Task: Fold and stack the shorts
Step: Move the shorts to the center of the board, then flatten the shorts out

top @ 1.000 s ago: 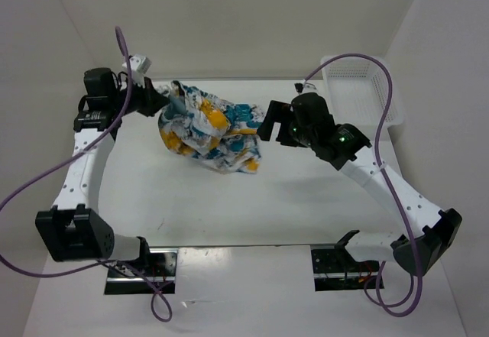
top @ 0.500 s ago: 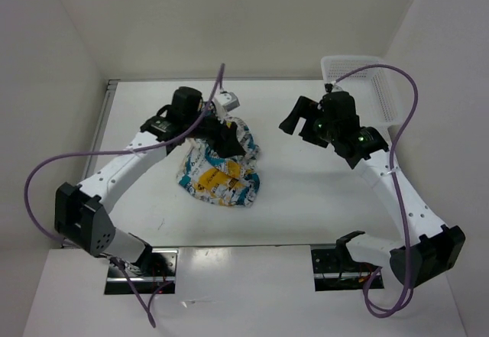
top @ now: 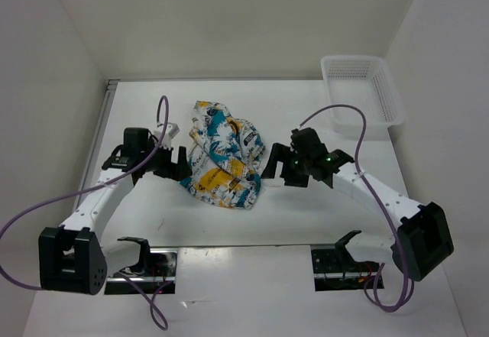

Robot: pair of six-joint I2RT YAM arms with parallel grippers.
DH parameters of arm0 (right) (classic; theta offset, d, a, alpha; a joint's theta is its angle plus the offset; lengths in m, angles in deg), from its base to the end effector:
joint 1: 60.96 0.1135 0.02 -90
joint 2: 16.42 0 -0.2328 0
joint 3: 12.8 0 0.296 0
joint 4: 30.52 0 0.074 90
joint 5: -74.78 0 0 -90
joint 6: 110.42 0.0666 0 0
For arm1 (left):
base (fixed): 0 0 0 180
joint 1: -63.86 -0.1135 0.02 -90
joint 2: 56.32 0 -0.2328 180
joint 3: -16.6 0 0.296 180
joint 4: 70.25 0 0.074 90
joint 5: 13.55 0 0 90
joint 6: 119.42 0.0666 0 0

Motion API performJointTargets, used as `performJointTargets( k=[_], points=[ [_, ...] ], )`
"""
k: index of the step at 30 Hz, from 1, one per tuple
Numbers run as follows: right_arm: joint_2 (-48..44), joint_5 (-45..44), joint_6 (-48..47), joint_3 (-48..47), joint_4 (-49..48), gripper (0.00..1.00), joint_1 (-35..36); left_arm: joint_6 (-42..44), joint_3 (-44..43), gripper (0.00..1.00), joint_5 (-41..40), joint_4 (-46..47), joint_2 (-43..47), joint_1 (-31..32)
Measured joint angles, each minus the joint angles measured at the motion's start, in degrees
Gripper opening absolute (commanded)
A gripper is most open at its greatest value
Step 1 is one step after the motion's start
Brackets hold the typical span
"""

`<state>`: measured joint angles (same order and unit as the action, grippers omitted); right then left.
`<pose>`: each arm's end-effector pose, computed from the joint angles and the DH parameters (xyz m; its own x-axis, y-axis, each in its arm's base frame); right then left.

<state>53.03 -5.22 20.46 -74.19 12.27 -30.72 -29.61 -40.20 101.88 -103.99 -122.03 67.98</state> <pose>0.2702 0.1709 0.1817 -0.8931 0.2254 -0.3892 -0.0081 0.8571 0.5150 0.3125 -0.0512 0.1890 -0.6770 0.0458 -0.7345 0.3777 0.8782 -0.2934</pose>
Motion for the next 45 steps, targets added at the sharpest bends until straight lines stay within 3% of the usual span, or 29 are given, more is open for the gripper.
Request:
performJointTargets(
  k=[4, 11, 14, 16, 19, 20, 24, 26, 30, 33, 36, 42, 45],
  points=[
    [4.28, 2.27, 2.16, 2.91, -3.43, 0.92, 5.49, -0.13, 2.82, 0.90, -2.75, -0.48, -2.78, -1.92],
    [16.00, 2.10, 3.63, 1.42, -8.17, 0.91, 13.94, -0.02, 1.95, 0.97, -2.12, 6.27, -15.26, -2.56],
    [22.08, 1.84, 2.82, -1.01, -9.90, 0.84, 15.63, -0.13, 0.70, 0.67, -0.13, 8.72, -22.29, -2.60],
    [25.35, 1.64, 2.10, -2.58, -10.80, 0.72, 16.13, -0.31, -0.48, 0.46, 1.33, 10.36, -24.44, -2.60],
    [27.32, 1.05, 1.22, -4.15, -12.04, 0.57, 16.17, -0.28, -1.55, 0.29, 2.27, 11.93, -25.81, -2.71],
    [27.93, 0.59, 1.01, -4.61, -12.28, 0.45, 16.20, -0.26, -1.77, 0.17, 2.49, 12.17, -26.05, -2.71],
    [30.53, -0.24, 0.15, -6.60, -12.76, 0.08, 16.35, -0.22, -2.23, 0.01, 3.34, 12.20, -26.36, -2.71],
    [30.80, -0.76, 0.11, -7.69, -12.70, 0.00, 16.44, -0.22, -2.51, 0.00, 3.41, 11.74, -26.36, -2.71],
    [30.80, -4.02, -0.90, -12.39, -9.44, 0.00, 16.65, -0.13, -5.73, 0.00, 3.37, 8.94, -26.32, -2.82],
    [30.80, -7.48, -3.61, -21.11, -4.09, 0.00, 15.67, -0.15, -12.79, 0.00, 3.67, 5.35, -26.32, -3.41],
    [30.75, -10.14, -7.32, -33.57, 0.24, 0.00, 11.80, -0.07, -23.28, 0.00, 4.83, 4.76, -26.27, -5.09],
    [31.19, -16.11, -14.29, -68.54, 6.43, 0.00, 0.76, -0.24, -48.94, 0.00, 6.71, 5.90, -25.81, -6.99],
    [30.45, -17.53, -16.17, -80.37, 7.96, 0.00, 0.96, -0.24, -53.40, 0.00, 8.37, 8.33, -21.44, -6.69]
  ],
)
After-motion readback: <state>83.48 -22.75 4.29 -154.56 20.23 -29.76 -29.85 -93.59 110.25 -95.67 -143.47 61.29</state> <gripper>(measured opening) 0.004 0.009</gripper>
